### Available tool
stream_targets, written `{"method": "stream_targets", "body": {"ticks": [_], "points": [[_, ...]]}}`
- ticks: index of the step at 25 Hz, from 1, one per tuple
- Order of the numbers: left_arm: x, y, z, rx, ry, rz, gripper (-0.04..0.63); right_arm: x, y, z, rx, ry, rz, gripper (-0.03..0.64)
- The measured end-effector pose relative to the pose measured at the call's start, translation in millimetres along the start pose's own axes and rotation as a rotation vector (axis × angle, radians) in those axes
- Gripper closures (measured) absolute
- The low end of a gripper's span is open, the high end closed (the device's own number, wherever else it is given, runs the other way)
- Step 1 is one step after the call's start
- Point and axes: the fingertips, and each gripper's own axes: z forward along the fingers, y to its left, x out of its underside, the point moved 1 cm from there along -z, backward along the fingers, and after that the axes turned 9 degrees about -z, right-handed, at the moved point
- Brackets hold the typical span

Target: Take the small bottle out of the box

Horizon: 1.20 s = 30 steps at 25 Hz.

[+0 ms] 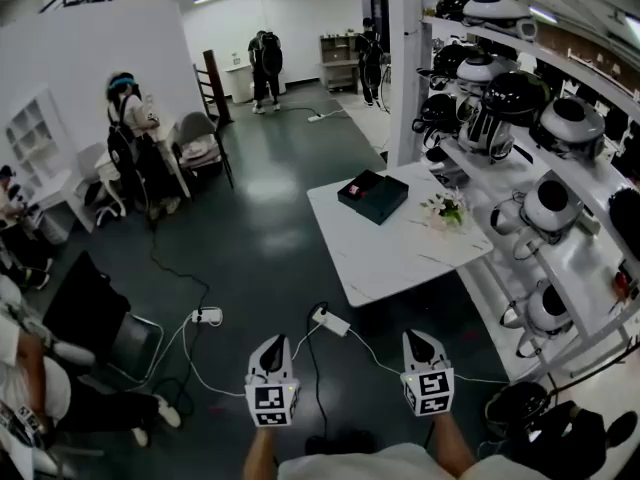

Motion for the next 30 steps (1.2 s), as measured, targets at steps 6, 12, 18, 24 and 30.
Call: {"method": "stream_targets", "body": {"ticks": [6,12,18,24,30], "points": [[5.4,-12.3,4.7,-0.031,0.015,0.005,0.577,5.8,-9.9,6.5,-0.038,0.000,-0.010,0.597],[9.7,-21.8,18.3,-0.037,0.025,0.010,0.577,13.9,-23.5,16.9,-0.052,0.006,-0.014,0.597],[11.3,-18.9,42.7,-0.022,0.032,0.016,0.577,18.8,-27.5,40.7,-0.055,0.022,-0.006,0.597],[15.0,10.0,81.7,-0.004,0.036,0.005,0.577,12.5,-18.1,87.0,-0.056,0.034,-0.013,0.597],[6.3,62.5,146.3,0.033,0.023,-0.007,0.578,-8.3,-12.2,157.3,-0.018,0.045,-0.024,0.597]]}}
